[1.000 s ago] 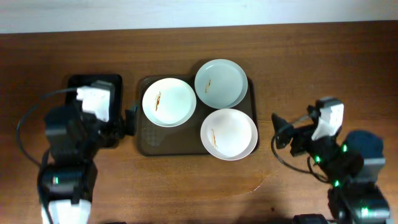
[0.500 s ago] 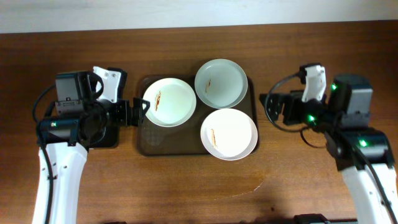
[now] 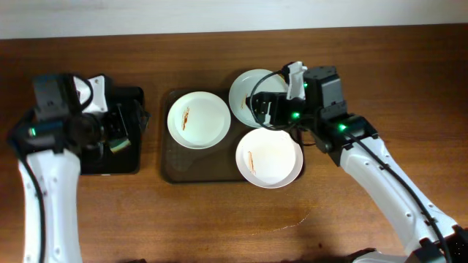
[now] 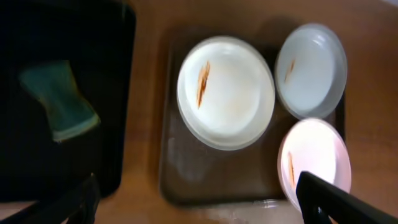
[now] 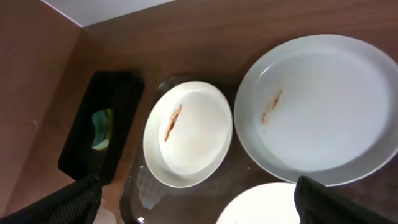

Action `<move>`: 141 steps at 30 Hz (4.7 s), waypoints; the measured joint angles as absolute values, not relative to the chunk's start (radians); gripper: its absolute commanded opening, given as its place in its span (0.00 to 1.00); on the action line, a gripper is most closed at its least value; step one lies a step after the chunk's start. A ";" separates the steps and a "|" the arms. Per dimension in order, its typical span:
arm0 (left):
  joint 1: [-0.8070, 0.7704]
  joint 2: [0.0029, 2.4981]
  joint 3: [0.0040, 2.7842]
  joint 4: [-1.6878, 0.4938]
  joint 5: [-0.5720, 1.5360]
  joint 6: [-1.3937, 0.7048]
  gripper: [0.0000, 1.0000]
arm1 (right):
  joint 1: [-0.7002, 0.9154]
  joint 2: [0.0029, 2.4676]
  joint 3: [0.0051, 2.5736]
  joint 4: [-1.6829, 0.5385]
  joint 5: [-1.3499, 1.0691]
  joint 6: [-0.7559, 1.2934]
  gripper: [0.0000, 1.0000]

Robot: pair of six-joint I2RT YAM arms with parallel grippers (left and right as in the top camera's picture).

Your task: Clean dirty plates on tray and stack at the side

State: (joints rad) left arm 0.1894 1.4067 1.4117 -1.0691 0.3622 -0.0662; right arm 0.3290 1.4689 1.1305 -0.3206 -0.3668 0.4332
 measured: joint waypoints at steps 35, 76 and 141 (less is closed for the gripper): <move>0.199 1.712 1.590 -1.089 0.047 -0.130 0.99 | 0.572 2.046 1.441 -0.384 -0.022 0.652 0.30; 0.238 2.100 1.594 -0.952 -0.028 -0.252 0.44 | 0.596 2.154 1.462 -0.382 -0.058 0.738 0.04; -0.092 1.980 1.238 -0.260 0.184 -0.020 0.01 | 0.572 2.154 1.462 -0.394 -0.137 0.733 0.04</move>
State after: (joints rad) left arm -0.0917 1.9804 1.2377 -0.2600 0.1837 -0.0196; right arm 0.5720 2.1540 1.4624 -0.3939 -0.1371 0.7334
